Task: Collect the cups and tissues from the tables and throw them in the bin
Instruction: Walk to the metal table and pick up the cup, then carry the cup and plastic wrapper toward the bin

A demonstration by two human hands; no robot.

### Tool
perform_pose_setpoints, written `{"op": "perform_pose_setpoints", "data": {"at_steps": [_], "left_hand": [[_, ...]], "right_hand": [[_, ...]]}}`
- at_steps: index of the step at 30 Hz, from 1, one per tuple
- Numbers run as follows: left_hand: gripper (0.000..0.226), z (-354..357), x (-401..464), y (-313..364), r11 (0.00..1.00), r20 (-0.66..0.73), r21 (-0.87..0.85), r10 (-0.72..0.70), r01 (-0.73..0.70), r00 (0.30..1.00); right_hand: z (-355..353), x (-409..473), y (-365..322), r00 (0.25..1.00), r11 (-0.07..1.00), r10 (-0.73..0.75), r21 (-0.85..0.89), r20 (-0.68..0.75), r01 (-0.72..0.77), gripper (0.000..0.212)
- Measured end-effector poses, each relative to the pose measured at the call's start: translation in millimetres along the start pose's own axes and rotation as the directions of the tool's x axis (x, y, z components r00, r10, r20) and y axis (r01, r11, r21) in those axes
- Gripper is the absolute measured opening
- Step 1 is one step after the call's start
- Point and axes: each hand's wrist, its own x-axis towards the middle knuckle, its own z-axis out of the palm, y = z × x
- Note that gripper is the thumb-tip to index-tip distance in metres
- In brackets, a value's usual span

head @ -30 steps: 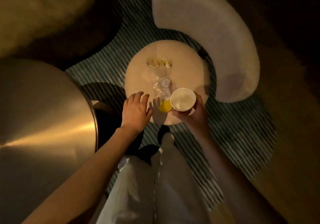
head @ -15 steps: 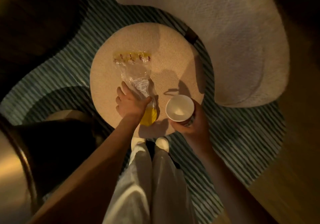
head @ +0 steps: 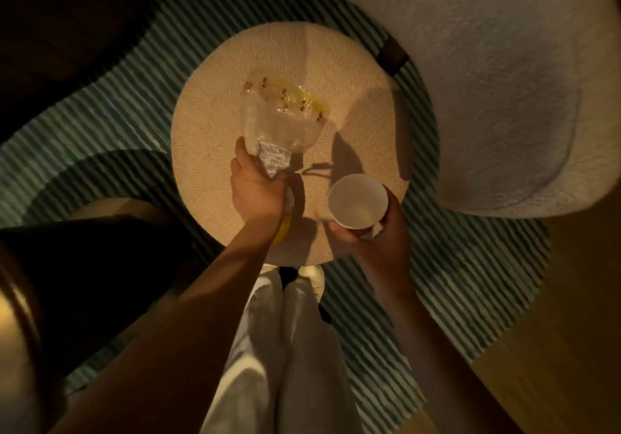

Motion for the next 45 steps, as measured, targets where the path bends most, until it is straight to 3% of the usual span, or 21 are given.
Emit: {"op": "perform_pose_setpoints", "data": {"at_steps": [6,10,13,17,22,29,33,37,45], "left_hand": [[0.084,-136.9,-34.4,26.1,0.984,-0.064,-0.048,0.17,-0.173,0.983],[0.076,-222.7,-85.2,39.9,0.983,-0.112,-0.015,0.182,-0.185,0.977],[0.073,-264.9,-132.7,48.5,0.987,-0.168,-0.011,0.154,-0.158,0.974],[0.072,-291.1,-204.9,48.5,0.994,-0.297,-0.025,0.096,-0.108,0.95],[0.072,-313.9,-299.1,27.1,0.994,-0.457,-0.09,-0.097,0.062,0.884],[0.072,-343.4,-435.6,-38.6,0.921,-0.569,-0.309,-0.38,0.238,0.729],[0.063,-343.9,-519.5,-87.0,0.824,-0.627,-0.45,-0.566,0.345,0.535],[0.061,-330.9,-616.6,-136.2,0.721,-0.631,-0.578,-0.692,0.381,0.351],[0.064,-329.1,-829.6,-234.6,0.495,-0.572,-0.704,-0.82,0.509,0.006]], "right_hand": [[-5.0,-13.8,-93.1,0.987,0.988,-0.149,0.039,0.065,0.147,0.08],[-9.1,-33.8,-152.4,0.961,0.971,-0.236,0.073,0.147,0.227,0.079],[-16.3,-55.0,-183.2,0.94,0.966,-0.24,0.151,0.244,0.208,0.077],[-32.1,-88.3,-209.4,0.85,0.949,-0.314,0.13,0.422,0.286,0.085],[-49.9,-147.5,-228.8,0.648,0.897,-0.397,0.124,0.65,0.424,0.083],[-23.8,-254.4,-226.1,0.278,0.817,-0.389,0.188,0.878,0.545,0.078],[-4.6,-334.2,-209.8,0.037,0.744,-0.363,0.266,0.931,0.613,0.079],[5.5,-431.4,-181.0,-0.191,0.723,-0.244,0.309,0.951,0.617,0.078],[-0.3,-661.6,-97.9,-0.512,0.724,-0.099,0.414,0.853,0.552,0.075]]}}
